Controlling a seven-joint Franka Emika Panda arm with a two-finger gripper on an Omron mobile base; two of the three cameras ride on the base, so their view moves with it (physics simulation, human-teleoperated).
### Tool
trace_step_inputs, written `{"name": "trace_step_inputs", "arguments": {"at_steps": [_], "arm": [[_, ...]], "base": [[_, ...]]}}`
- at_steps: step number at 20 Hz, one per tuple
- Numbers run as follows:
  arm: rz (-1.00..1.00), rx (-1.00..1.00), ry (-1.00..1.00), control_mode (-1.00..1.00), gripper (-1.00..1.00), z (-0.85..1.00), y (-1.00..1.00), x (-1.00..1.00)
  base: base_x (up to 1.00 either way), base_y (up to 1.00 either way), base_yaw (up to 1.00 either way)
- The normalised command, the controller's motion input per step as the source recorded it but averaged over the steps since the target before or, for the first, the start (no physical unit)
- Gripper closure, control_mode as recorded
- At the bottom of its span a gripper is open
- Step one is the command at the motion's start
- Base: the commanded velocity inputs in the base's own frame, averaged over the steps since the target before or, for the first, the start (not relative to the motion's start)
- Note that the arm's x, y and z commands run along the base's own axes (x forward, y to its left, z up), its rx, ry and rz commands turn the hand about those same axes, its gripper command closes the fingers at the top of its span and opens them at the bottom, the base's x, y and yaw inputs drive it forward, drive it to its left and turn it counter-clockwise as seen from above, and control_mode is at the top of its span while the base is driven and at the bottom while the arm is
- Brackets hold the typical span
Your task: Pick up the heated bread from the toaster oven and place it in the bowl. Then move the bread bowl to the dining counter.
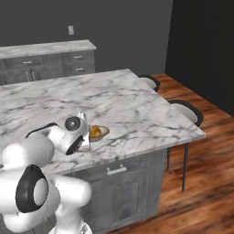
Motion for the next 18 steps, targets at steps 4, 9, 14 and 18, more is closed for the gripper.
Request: {"name": "trace_step_inputs", "arguments": {"at_steps": [4, 9, 14, 18], "arm": [[-0.07, 0.00, -0.01, -1.00, -1.00, 1.00, -0.12, -0.95], [-0.06, 0.00, -0.12, -1.00, -1.00, 1.00, -0.16, -1.00], [-0.09, 0.00, -0.40, -1.00, -1.00, 1.00, -0.01, -1.00], [-0.11, -0.01, -0.30, -1.00, -1.00, 0.36, -0.07, -0.33]], "base": [[0.00, 0.00, 0.00], [0.00, 0.00, 0.00], [0.00, 0.00, 0.00], [0.00, 0.00, 0.00]]}}
